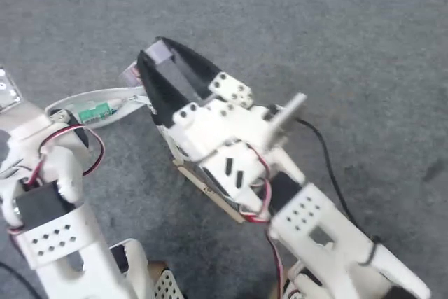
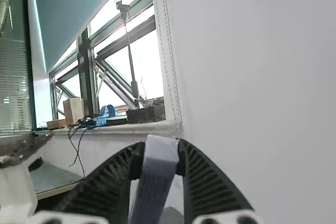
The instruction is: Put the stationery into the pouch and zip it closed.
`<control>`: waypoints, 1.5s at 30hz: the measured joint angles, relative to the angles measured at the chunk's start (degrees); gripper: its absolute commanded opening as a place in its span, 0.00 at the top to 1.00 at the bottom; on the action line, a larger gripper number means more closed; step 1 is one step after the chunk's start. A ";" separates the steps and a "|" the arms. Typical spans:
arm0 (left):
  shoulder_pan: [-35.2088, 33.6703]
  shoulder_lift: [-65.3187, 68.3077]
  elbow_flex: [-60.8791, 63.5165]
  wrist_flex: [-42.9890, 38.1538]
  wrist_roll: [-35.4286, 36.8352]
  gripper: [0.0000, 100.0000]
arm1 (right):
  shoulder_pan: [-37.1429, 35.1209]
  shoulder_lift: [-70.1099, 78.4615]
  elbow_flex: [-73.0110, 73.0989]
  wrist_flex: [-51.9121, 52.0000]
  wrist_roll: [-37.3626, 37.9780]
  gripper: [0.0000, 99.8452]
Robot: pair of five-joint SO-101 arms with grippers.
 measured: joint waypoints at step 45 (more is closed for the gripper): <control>0.00 -0.09 0.00 0.00 0.00 0.99 | -3.43 28.04 5.89 -36.75 8.00 0.99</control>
